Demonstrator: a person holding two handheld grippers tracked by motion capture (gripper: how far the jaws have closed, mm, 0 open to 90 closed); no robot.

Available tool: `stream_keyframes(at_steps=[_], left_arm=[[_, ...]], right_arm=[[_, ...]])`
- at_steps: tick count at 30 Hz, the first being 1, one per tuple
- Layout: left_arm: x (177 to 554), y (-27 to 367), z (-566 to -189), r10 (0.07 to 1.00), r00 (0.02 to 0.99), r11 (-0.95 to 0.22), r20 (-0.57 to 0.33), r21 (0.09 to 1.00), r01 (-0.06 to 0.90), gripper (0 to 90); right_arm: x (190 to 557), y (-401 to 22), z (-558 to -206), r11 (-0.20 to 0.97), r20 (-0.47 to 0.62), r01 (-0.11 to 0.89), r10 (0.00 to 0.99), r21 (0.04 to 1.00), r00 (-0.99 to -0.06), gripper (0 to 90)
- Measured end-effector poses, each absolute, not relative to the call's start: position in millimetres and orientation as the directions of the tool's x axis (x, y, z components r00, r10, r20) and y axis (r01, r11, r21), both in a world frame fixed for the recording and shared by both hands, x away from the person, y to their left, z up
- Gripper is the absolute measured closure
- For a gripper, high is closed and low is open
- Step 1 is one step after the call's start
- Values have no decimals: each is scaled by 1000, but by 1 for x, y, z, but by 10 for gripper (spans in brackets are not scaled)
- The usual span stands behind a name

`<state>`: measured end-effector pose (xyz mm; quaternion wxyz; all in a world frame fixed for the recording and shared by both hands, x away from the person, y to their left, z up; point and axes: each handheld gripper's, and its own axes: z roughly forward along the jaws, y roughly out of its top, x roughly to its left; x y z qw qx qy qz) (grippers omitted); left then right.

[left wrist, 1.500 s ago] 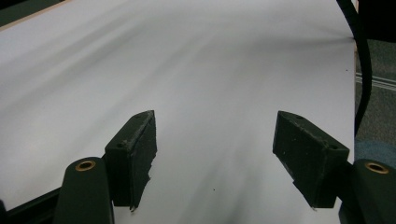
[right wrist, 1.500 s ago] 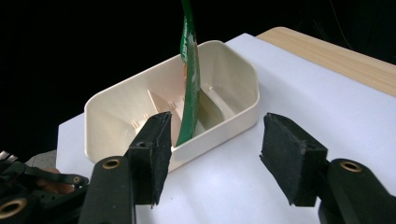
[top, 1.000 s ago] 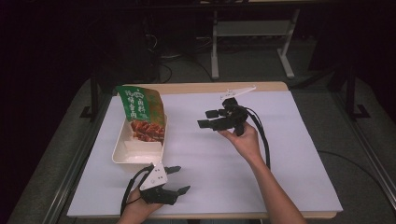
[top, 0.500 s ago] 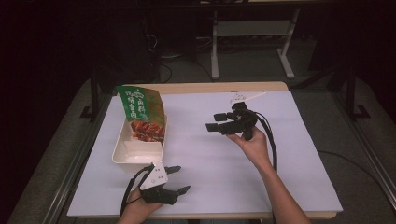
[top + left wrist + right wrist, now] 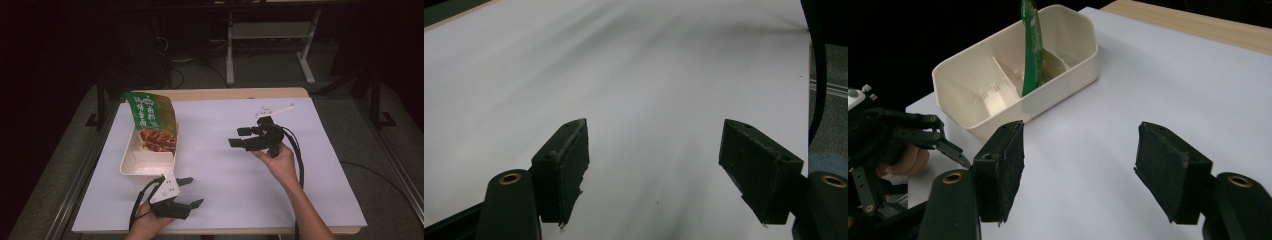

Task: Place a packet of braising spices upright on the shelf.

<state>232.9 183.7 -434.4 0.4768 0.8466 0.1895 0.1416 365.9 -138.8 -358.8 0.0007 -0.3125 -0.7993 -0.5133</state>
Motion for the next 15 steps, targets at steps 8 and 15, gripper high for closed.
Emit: stream_keyframes(at_steps=[8, 15], left_arm=[[234, 185, -434, 458, 887, -474, 57, 860, 189, 273], [234, 185, -434, 458, 887, -476, 56, 859, 191, 269]], right_arm=[[361, -146, -366, 290, 324, 513, 509, 808, -798, 343], [354, -155, -372, 286, 335, 525, 514, 801, -790, 345]])
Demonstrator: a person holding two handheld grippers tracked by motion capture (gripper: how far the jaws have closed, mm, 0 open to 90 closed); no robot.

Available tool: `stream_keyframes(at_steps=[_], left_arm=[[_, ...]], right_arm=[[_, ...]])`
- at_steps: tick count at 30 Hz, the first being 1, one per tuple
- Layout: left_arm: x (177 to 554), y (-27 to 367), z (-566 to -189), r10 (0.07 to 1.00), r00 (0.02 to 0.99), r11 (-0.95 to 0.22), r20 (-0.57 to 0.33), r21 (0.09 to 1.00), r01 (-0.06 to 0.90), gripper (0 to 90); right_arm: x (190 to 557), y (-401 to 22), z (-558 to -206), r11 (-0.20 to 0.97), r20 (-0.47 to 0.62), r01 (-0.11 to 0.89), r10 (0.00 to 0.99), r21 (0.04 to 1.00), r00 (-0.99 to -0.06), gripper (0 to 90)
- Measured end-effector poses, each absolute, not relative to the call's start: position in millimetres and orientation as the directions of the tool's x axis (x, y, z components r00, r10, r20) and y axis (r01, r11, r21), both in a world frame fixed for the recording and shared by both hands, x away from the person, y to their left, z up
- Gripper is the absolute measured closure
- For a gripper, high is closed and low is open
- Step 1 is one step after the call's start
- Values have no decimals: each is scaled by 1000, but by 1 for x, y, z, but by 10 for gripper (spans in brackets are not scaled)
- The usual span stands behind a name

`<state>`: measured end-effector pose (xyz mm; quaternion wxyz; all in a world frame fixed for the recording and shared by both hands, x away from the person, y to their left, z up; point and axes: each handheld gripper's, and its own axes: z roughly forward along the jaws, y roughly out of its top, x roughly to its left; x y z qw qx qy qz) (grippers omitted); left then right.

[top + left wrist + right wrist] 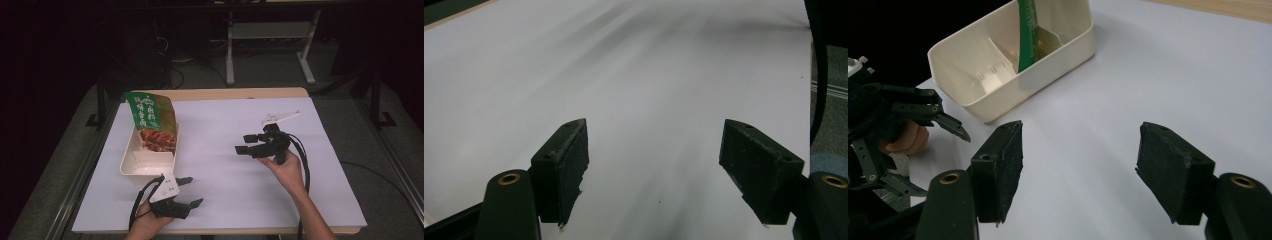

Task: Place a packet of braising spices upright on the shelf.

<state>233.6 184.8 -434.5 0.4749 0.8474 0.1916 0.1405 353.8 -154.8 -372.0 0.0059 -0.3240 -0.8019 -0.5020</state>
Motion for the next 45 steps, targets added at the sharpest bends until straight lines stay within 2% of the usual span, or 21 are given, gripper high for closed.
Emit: stream_keyframes(at_steps=[32, 45], left_arm=[[234, 183, -435, 462, 885, -483, 52, 852, 202, 253], [234, 183, -435, 466, 883, -480, 54, 854, 201, 253]], right_arm=[[320, -199, -401, 229, 386, 575, 545, 785, -744, 339], [305, -210, -413, 242, 394, 597, 557, 765, -731, 335]])
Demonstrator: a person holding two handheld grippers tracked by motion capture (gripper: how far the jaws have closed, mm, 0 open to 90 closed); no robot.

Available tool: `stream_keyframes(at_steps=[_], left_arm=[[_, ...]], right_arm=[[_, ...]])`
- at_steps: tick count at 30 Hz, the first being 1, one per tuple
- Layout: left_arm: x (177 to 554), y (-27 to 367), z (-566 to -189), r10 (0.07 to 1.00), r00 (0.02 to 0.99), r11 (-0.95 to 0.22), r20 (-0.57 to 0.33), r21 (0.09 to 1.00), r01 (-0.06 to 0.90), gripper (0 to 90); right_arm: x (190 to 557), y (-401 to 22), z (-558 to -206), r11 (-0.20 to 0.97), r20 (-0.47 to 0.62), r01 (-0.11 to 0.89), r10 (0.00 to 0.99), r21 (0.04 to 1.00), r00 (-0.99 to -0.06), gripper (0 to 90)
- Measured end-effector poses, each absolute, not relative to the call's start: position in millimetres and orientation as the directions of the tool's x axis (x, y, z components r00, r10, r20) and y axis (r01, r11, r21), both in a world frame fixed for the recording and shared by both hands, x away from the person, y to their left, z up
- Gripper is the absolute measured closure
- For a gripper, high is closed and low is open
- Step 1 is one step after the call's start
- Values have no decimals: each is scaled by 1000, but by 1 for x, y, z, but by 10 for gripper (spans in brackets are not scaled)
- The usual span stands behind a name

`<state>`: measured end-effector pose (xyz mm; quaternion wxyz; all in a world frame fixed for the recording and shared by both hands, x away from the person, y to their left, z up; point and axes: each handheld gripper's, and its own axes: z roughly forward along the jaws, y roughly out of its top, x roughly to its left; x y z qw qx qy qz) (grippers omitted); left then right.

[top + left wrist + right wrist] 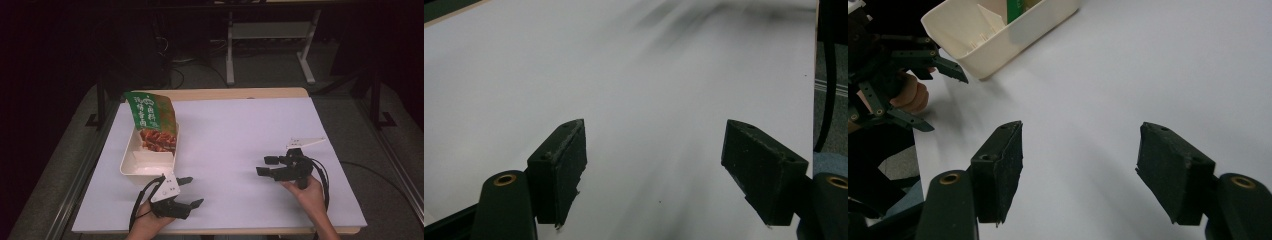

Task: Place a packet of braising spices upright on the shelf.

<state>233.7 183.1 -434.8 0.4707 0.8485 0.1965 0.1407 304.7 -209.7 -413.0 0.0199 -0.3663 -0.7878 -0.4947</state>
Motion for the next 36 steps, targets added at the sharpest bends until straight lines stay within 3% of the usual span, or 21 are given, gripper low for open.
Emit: stream_keyframes(at_steps=[36], left_arm=[[232, 186, -435, 470, 882, -473, 47, 857, 206, 254]], right_arm=[[271, -208, -435, 286, 353, 587, 576, 758, -737, 301]])
